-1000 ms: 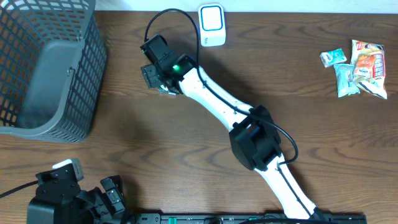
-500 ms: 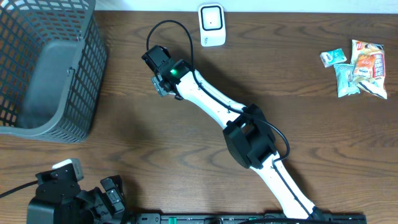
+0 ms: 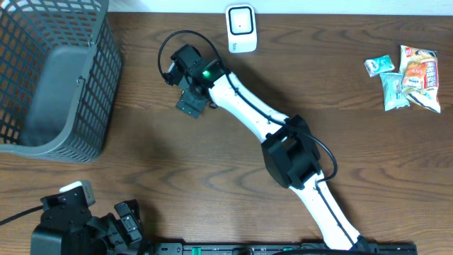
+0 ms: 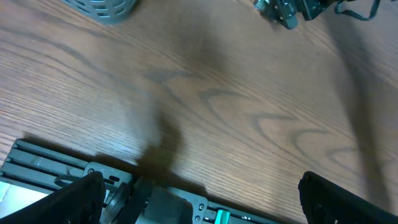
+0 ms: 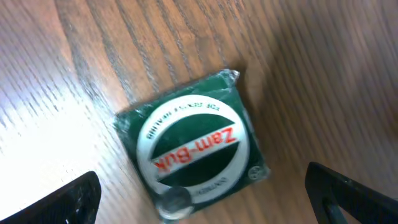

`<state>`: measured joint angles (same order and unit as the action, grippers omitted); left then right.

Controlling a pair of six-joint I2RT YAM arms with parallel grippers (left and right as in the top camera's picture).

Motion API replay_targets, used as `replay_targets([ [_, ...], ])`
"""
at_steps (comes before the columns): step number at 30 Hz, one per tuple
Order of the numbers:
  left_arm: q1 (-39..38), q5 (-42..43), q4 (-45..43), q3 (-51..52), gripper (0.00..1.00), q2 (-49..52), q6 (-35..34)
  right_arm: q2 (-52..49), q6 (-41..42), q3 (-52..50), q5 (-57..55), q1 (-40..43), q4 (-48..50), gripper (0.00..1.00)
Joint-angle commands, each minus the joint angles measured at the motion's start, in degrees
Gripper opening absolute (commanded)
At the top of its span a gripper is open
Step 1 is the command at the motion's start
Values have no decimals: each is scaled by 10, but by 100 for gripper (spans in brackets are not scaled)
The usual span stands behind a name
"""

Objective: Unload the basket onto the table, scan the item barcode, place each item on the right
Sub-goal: 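Grasp the green Zam-Buk tin with the right gripper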

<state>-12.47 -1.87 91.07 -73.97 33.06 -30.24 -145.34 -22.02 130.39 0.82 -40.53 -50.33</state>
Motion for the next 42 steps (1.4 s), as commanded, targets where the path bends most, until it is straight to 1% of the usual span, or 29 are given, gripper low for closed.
replay_targets([
  [1, 2, -5, 0, -2, 98, 0, -5, 27, -74, -1, 92, 31, 2, 99],
  [4, 2, -5, 0, -2, 98, 0, -5, 26, -99, -1, 149, 49, 16, 99],
  [10, 2, -5, 0, -2, 98, 0, -5, 22, -98, -1, 233, 83, 71, 99],
  [16, 2, -5, 0, -2, 98, 0, -5, 19, -106, -1, 233, 76, 66, 99],
  [18, 2, -5, 0, -2, 98, 0, -5, 18, -125, -1, 233, 72, 61, 98],
  [21, 2, -5, 0, -2, 98, 0, -5, 15, -145, -5, 229, 67, 58, 98],
  [25, 2, -5, 0, -2, 98, 0, -5, 13, -145, -22, 204, 65, 64, 99],
  [27, 2, -5, 0, -2, 98, 0, -5, 9, -145, -28, 203, 66, 64, 97],
  [30, 2, -5, 0, -2, 98, 0, -5, 1, -145, -38, 203, 66, 59, 99],
  [37, 2, -5, 0, -2, 98, 0, -5, -19, -145, -39, 203, 63, 54, 99],
  [42, 2, -5, 0, -2, 98, 0, -5, -19, -145, -39, 203, 62, 57, 96],
])
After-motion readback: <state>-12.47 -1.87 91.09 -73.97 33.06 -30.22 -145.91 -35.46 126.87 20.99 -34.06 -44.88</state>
